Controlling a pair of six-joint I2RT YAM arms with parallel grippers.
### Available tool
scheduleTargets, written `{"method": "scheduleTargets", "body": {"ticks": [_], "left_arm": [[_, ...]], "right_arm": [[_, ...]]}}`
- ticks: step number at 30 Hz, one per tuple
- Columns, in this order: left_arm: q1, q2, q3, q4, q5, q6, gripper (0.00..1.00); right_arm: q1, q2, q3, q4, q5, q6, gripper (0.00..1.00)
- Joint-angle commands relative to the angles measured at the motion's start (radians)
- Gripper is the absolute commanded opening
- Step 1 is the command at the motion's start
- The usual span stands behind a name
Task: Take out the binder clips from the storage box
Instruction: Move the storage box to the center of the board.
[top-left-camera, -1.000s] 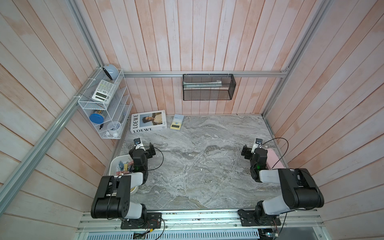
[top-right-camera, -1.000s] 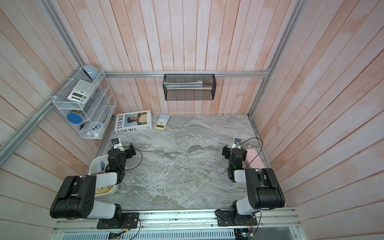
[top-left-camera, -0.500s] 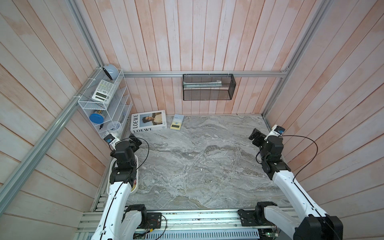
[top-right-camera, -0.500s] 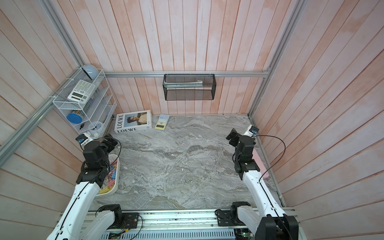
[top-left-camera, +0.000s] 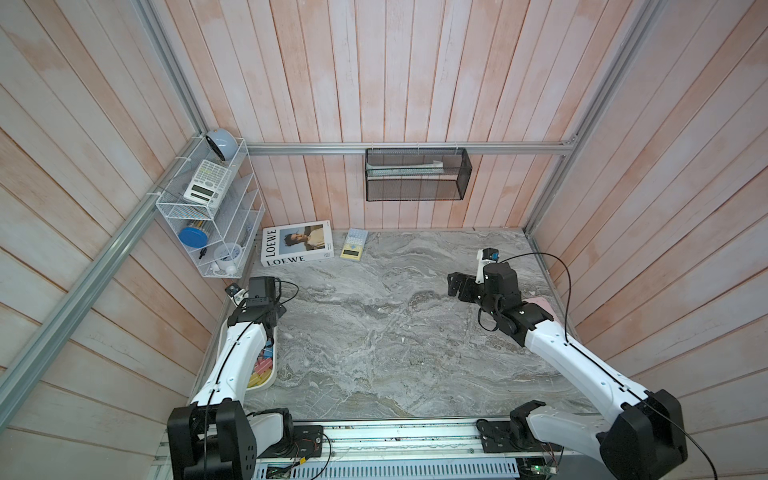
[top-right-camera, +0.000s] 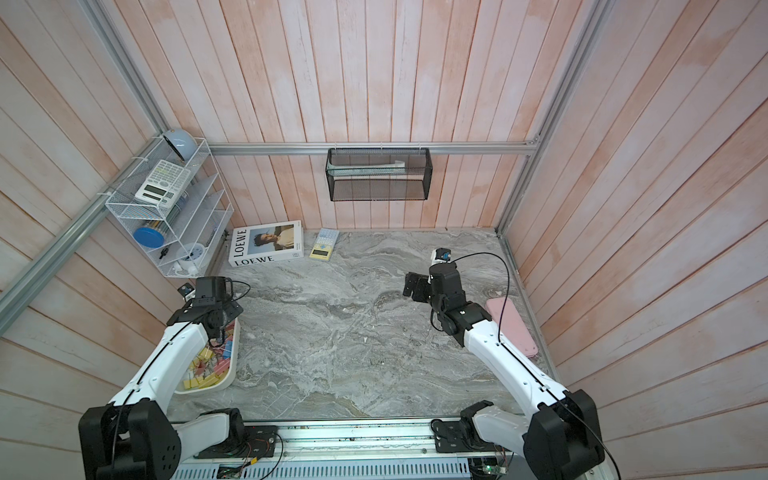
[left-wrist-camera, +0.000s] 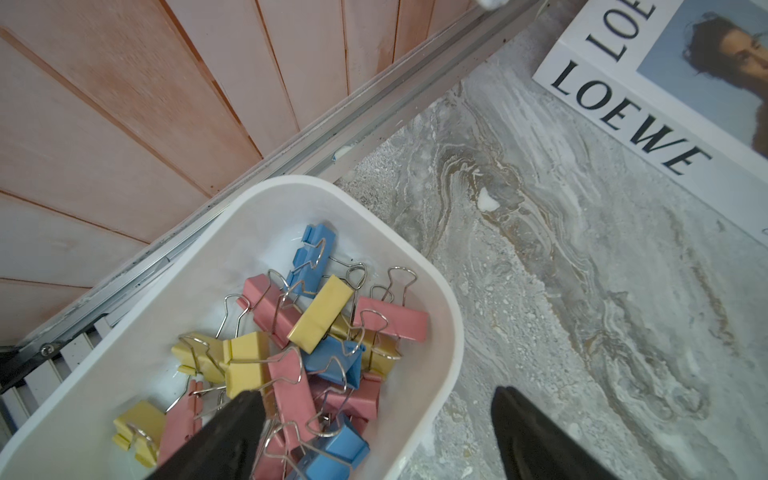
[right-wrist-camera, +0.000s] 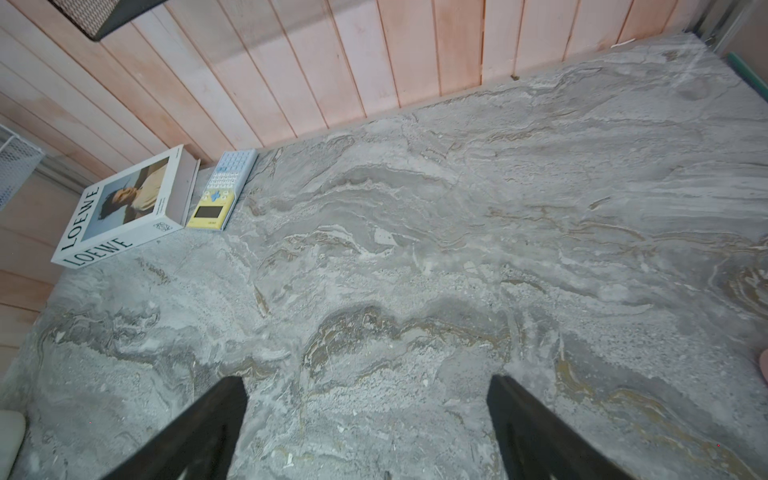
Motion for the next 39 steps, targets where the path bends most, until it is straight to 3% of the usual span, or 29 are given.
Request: {"method": "scheduleTargets", "body": {"ticks": [1,4,10,18,21,24,26,30,39], "left_arm": [[0.004,0.011,0.005,-0.021,0.002,0.037,0.83],[0.003,0.033,0.004,-0.016,0.059,0.063,0.69],[-0.005,0.105,0.023,-0.103,0.075,0.077,0.68],[-0.076,0.18,0.028,-0.125,0.084,0.103,0.56],[-0.088,0.225,0.04,-0.134,0.084,0.106,0.4],[-0.098,0.238,0.043,-0.129,0.084,0.108,0.4],[-0.107,0.236,0.044,-0.122,0.092,0.11,0.33],[-0.173,0.228,0.044,-0.088,0.089,0.109,0.17],[-0.432,0.301,0.158,-0.065,0.059,-0.031,0.02]], "right_arm": [[0.046,0.024,0.049,-0.07,0.019,-0.031,0.98],[0.081,0.046,0.074,-0.106,0.029,-0.041,0.98],[0.105,0.035,0.09,-0.143,0.046,-0.044,0.98],[0.109,-0.024,0.053,-0.169,0.063,-0.034,0.98],[0.11,-0.052,0.04,-0.184,0.066,-0.028,0.98],[0.113,-0.079,0.027,-0.198,0.07,-0.022,0.98],[0.114,-0.096,0.015,-0.204,0.075,-0.016,0.98],[0.117,-0.132,-0.005,-0.221,0.081,0.003,0.98],[0.124,-0.231,-0.05,-0.283,0.093,0.04,0.98]]}}
